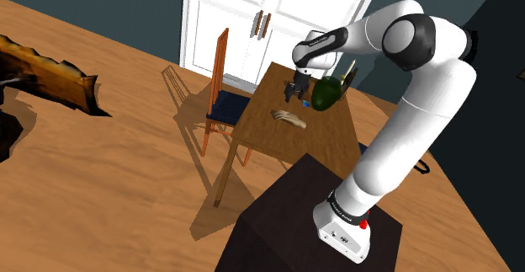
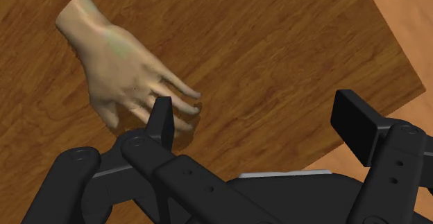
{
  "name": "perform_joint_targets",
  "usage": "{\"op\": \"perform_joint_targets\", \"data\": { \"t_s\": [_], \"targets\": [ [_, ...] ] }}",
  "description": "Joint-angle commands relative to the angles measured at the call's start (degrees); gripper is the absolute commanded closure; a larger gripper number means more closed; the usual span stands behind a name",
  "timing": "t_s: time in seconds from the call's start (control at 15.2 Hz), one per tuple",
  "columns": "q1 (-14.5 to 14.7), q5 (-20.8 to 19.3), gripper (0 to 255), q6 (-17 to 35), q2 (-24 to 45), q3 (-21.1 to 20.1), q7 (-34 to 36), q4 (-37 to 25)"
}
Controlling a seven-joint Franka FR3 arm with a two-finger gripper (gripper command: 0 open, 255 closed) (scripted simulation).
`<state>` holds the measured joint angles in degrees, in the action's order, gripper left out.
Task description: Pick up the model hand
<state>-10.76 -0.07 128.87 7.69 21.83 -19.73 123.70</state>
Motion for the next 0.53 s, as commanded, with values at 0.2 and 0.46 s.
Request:
{"op": "perform_joint_targets", "data": {
  "t_s": [0.2, 0.46],
  "targets": [
    [-4.0, 5.4, 0, 1.0, 10.9, 0.3, -5.9, -8.1],
    [-7.8, 9.1, 0, 0.6, 19.8, -0.6, -9.4, -16.1]
  ]
}}
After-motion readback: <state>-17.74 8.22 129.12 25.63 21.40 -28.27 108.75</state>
